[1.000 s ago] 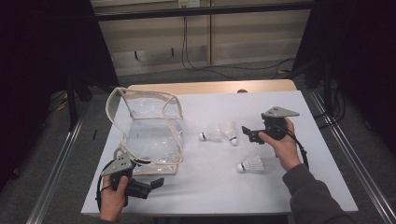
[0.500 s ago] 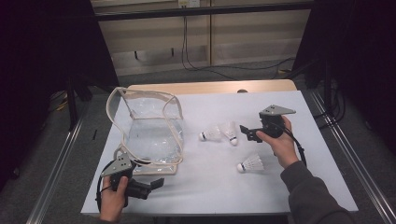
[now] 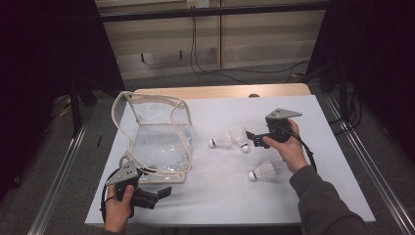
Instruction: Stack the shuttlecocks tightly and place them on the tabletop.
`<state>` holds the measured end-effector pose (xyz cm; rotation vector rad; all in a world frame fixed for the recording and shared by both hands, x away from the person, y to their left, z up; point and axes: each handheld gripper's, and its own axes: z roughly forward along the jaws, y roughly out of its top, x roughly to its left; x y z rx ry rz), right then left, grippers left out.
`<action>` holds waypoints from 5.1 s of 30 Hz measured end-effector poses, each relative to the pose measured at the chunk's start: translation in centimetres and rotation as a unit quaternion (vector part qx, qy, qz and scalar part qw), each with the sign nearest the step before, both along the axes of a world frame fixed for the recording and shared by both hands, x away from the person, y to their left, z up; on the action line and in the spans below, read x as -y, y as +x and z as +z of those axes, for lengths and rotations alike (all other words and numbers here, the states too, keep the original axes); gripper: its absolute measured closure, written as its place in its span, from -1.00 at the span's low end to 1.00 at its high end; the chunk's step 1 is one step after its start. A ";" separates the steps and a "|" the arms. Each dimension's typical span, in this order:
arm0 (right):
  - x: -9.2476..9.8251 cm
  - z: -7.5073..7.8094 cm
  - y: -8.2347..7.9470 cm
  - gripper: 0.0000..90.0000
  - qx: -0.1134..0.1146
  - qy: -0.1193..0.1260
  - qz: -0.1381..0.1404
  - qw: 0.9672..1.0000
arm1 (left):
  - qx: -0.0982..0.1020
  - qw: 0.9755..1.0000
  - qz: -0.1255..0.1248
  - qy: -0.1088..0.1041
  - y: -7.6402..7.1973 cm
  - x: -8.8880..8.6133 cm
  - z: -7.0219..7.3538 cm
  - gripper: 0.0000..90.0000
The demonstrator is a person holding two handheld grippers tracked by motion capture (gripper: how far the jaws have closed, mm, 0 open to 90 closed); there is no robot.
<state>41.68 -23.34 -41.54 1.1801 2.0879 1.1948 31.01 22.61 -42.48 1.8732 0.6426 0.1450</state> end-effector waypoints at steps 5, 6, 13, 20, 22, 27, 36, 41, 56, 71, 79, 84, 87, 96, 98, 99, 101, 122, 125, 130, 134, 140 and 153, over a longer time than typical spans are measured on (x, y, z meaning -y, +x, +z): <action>-0.3 -0.1 0.2 -0.93 -0.005 -0.001 0.001 1.000 | -0.001 1.000 0.000 -0.002 0.0 0.0 0.0 -0.94; -0.4 -0.1 0.3 -0.94 -0.007 0.000 0.000 1.000 | -0.001 1.000 0.000 -0.002 0.0 0.0 0.0 -0.94; -0.9 0.0 0.8 -0.95 -0.016 -0.003 0.008 1.000 | 0.000 1.000 0.001 -0.002 0.0 0.0 0.0 -0.94; -1.1 -0.1 1.2 -0.86 -0.033 0.004 0.015 0.999 | -0.001 1.000 0.000 -0.001 0.0 0.0 0.0 -0.95; -1.2 -0.2 1.3 -0.84 -0.034 0.002 0.019 0.999 | 0.001 1.000 0.000 -0.001 0.0 0.0 0.0 -0.95; -1.7 -0.3 1.5 -0.72 -0.038 0.001 0.029 0.999 | -0.003 1.000 0.000 -0.005 0.0 0.0 -0.1 -0.95; -2.5 -0.1 2.1 -0.51 -0.035 -0.006 0.044 0.998 | -0.003 1.000 0.000 -0.007 0.0 0.0 -0.1 -0.95; -2.8 -0.4 2.6 -0.30 -0.042 0.004 0.056 0.998 | -0.002 1.000 -0.001 -0.006 0.0 0.0 -0.1 -0.95; -3.9 -0.4 2.8 0.09 -0.047 -0.022 0.089 0.995 | -0.002 1.000 -0.002 -0.006 0.1 0.0 -0.1 -0.95; -2.4 0.1 1.7 0.73 -0.075 -0.019 0.095 0.992 | -0.002 1.000 0.001 -0.006 0.0 0.0 -0.1 -0.95; -1.3 0.3 0.7 0.93 -0.084 -0.004 0.091 0.992 | -0.001 1.000 0.003 -0.003 0.0 0.1 0.0 -0.95; -0.8 0.5 0.8 0.95 -0.069 0.013 0.068 0.995 | -0.001 1.000 0.003 -0.003 0.0 0.1 0.0 -0.96; -0.5 0.6 1.1 0.95 -0.059 0.024 0.054 0.997 | -0.001 1.000 0.006 -0.004 0.0 0.1 -0.1 -0.96; -0.2 -0.3 1.2 0.89 -0.074 0.026 0.046 0.996 | -0.002 1.000 0.001 -0.006 -0.1 0.1 -0.1 -0.96; 0.2 -0.2 0.9 0.87 -0.079 0.023 0.046 0.996 | -0.002 1.000 0.002 -0.006 -0.1 0.1 -0.1 -0.95; 0.4 -0.2 0.8 0.84 -0.083 0.027 0.044 0.995 | -0.002 1.000 0.002 -0.005 -0.1 0.1 -0.1 -0.95; 0.9 -0.2 0.4 0.82 -0.085 0.031 0.037 0.995 | -0.002 1.000 0.003 -0.005 -0.1 0.1 -0.1 -0.95; 4.1 -1.4 -2.3 0.55 -0.087 0.035 0.021 0.995 | 0.000 1.000 0.007 -0.002 -0.2 0.3 -0.1 -0.96; 4.1 -1.4 -2.3 0.52 -0.087 0.034 0.018 0.995 | 0.000 1.000 0.006 -0.001 -0.2 0.3 -0.1 -0.96; 4.2 -1.3 -2.3 0.43 -0.085 0.034 0.016 0.996 | 0.000 1.000 0.006 -0.001 -0.2 0.2 -0.1 -0.96; 4.3 -1.2 -2.3 0.40 -0.082 0.035 0.012 0.996 | 0.000 1.000 0.006 0.000 -0.2 0.2 -0.1 -0.96; 4.3 -1.1 -2.5 0.28 -0.083 0.038 0.008 0.996 | 0.000 1.000 0.006 -0.001 -0.2 0.2 -0.1 -0.96; 4.2 -1.0 -3.0 -0.09 -0.084 0.040 0.014 0.996 | 0.001 1.000 0.007 -0.002 -0.2 0.3 -0.1 -0.96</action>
